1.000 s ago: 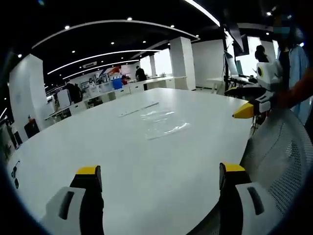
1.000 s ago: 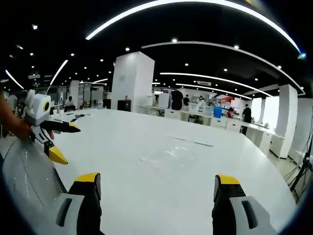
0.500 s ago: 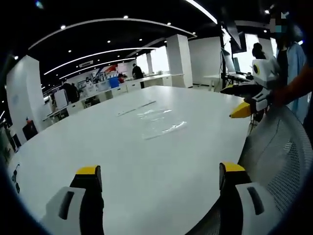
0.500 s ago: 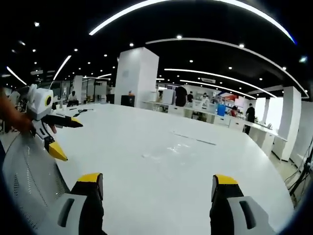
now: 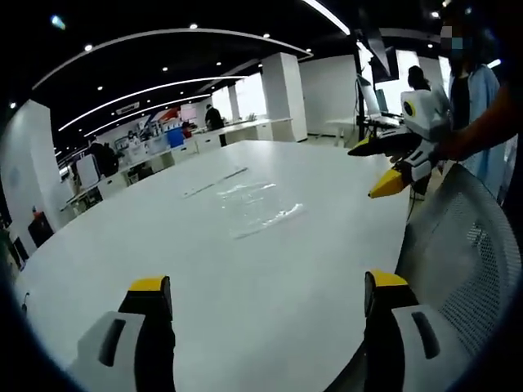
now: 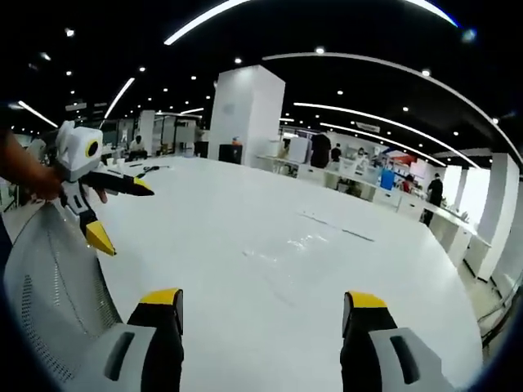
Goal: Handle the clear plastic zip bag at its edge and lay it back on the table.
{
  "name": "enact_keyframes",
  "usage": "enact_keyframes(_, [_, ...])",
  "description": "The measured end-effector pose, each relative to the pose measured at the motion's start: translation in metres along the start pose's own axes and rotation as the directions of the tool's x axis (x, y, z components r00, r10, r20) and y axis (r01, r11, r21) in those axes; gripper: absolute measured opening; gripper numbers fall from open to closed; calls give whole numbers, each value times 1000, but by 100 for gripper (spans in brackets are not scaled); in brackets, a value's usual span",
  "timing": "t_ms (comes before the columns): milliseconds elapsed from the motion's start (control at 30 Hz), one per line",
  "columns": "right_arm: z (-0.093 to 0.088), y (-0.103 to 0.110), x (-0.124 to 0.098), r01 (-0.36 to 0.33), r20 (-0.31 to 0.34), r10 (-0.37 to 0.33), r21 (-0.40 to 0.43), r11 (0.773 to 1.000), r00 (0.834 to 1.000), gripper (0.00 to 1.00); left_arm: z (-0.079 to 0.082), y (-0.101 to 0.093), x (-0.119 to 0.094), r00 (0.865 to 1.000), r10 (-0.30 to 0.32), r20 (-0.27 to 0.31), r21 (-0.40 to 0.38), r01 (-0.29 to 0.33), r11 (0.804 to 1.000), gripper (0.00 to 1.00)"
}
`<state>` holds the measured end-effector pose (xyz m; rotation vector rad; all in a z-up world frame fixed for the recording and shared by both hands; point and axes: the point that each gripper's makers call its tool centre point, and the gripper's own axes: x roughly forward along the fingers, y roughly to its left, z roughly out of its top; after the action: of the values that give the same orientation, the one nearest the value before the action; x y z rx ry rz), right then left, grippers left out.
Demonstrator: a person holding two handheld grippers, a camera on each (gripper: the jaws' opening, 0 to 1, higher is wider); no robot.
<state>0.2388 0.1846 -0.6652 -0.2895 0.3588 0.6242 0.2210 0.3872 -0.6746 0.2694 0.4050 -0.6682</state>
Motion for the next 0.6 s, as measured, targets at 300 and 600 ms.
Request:
enact_keyframes(300, [-5, -16, 21, -31, -46, 29, -39, 999, 999, 71, -6, 4, 4, 999, -25, -29, -18, 24, 1000, 96])
enact_keyframes(600, [-12, -25, 40, -63, -93, 58, -56, 996, 994, 68, -5, 1, 4, 998, -37, -43, -19, 36, 999, 96])
